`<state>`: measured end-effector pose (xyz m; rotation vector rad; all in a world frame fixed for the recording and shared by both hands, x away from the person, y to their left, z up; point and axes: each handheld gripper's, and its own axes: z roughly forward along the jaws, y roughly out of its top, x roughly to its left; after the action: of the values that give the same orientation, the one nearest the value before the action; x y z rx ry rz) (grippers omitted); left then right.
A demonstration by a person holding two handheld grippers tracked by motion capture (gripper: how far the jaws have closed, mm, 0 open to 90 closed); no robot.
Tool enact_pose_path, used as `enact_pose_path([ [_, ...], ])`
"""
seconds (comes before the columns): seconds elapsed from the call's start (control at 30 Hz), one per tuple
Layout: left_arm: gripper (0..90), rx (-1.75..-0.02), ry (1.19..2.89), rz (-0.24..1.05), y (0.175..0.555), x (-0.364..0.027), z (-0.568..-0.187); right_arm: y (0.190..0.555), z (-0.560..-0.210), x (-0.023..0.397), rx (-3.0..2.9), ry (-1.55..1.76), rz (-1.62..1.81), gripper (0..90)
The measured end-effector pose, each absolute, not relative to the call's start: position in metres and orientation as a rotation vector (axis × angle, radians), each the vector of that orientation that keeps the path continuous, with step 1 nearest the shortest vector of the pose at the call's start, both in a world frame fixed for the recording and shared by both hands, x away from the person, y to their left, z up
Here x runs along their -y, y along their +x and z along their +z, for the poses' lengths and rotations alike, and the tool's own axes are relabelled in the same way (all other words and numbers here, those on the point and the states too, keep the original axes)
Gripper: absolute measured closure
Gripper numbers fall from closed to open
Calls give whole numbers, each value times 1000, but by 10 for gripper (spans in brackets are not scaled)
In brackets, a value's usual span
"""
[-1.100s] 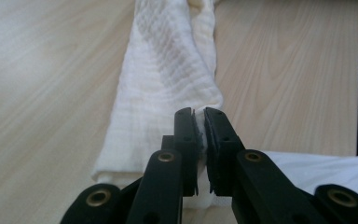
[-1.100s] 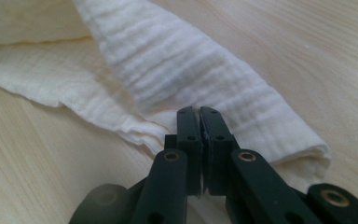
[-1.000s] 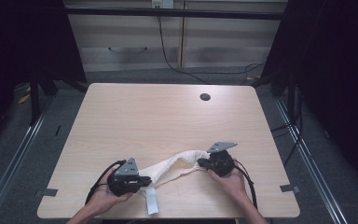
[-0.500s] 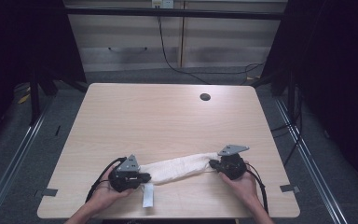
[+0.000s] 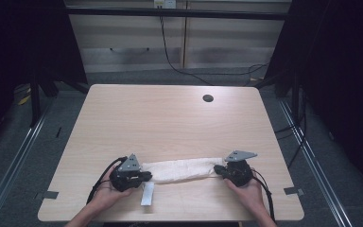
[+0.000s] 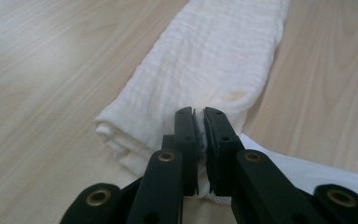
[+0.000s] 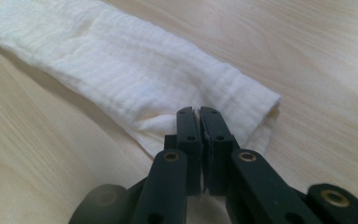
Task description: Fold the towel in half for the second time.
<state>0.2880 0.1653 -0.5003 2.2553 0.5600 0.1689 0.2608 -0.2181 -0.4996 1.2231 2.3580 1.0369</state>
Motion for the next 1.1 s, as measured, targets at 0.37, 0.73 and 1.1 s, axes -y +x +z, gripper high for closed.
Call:
enact_pose_path([
  [0.37, 842, -697, 2175, 216, 311, -177, -505, 287, -504, 202, -2339, 1250, 1092, 878],
  [0.73, 772, -752, 2163, 275, 324, -176, -505, 296, -502, 196, -2315, 1260, 1028, 847],
  [1.1, 506, -816, 2110, 178, 322, -192, -496, 286, -492, 206, -2282, 1310, 1078, 635],
])
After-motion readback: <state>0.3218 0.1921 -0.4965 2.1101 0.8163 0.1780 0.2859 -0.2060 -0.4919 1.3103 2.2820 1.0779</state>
